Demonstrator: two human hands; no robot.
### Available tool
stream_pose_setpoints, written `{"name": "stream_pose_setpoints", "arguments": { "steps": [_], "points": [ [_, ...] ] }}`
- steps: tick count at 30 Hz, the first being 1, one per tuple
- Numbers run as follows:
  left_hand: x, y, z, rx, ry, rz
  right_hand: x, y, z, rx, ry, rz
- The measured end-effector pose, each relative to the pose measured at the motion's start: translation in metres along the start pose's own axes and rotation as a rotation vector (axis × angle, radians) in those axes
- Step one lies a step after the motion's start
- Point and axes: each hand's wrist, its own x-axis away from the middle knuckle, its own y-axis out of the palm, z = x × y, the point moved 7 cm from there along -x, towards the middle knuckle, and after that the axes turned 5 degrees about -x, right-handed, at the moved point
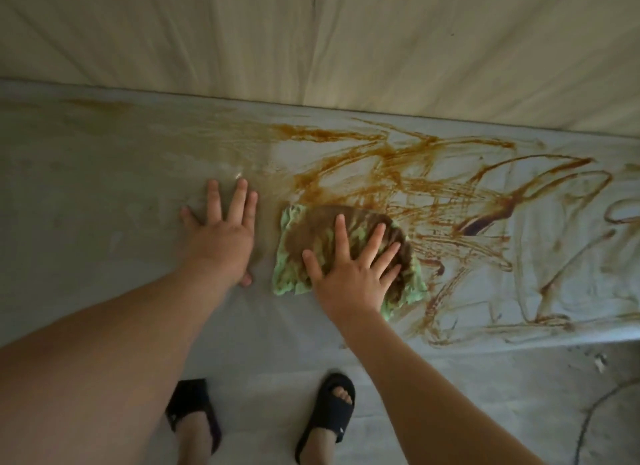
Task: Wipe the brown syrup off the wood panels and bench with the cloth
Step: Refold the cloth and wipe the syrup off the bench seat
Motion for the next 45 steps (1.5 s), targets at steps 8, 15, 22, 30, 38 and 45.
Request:
{"name": "stream_pose_setpoints", "arguments": {
  "steps": [8,15,22,30,38,45],
  "points": [
    [-0.009,0.009,-0.005,-0.058,0.026,0.009,-0.115,-0.055,-0.083,-0.144,0.003,0.147],
    [-0.007,0.007,-0.005,-0.067,0.022,-0.008,-0.080,-0.041,-0.073,0.087,-0.312,0.219],
    [-0.009,0.010,-0.006,-0.044,0.010,-0.028,-0.119,-0.045,-0.183,-0.059,-0.226,0.091],
    [-0.008,0.008,-0.006,-0.048,0.020,-0.039,-0.147,-0.098,-0.048,-0.002,-0.131,0.360],
    [-0.011,0.007,-0.004,-0.062,0.024,-0.059,-0.116,-0.058,-0.081,-0.074,-0.145,0.259],
    [-0.013,0.010,-0.005,-0.046,0.000,-0.044,-0.025,0.000,-0.014,0.211,-0.659,0.272]
  ]
}}
